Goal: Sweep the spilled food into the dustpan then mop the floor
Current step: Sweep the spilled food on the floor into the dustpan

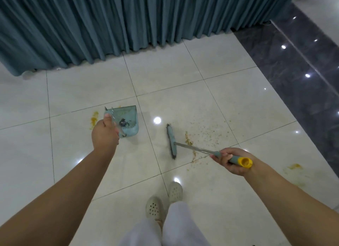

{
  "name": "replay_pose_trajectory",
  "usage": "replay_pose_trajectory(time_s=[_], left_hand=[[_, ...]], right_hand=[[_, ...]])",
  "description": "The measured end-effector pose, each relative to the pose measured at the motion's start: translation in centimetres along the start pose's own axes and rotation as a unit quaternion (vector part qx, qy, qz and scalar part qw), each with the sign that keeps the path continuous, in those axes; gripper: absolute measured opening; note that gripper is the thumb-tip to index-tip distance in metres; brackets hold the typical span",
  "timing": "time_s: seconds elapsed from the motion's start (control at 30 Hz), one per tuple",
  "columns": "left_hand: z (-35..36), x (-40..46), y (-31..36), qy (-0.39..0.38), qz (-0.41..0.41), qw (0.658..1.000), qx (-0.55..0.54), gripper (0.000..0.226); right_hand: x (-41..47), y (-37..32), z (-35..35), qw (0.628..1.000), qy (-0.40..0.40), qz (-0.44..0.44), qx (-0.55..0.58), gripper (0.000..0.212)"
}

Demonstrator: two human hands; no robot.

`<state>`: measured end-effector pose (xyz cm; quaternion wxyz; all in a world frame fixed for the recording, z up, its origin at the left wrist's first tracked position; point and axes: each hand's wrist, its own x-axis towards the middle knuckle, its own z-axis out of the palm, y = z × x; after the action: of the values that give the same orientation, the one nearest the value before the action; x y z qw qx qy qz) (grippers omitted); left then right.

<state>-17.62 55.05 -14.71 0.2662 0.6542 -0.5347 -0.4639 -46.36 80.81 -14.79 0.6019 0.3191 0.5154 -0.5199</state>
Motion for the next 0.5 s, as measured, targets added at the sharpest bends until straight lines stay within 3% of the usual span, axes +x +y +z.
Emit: replay_pose_trajectory(time_s=[0.23,0.5], left_hand=[[-0.8,2.5,2.0,0.035,0.007,0.999,-0.024,0.054],[0.0,7.9,4.1,0.07,-0.016,0.997,-0.014,0.055]], right_hand=[[4.9,1.6,10.0,0.996,-0.065,0.051,-0.031,0.015],[11.7,-0.6,20.0,0.993,-0.069,0.091,-0.04,0.007]])
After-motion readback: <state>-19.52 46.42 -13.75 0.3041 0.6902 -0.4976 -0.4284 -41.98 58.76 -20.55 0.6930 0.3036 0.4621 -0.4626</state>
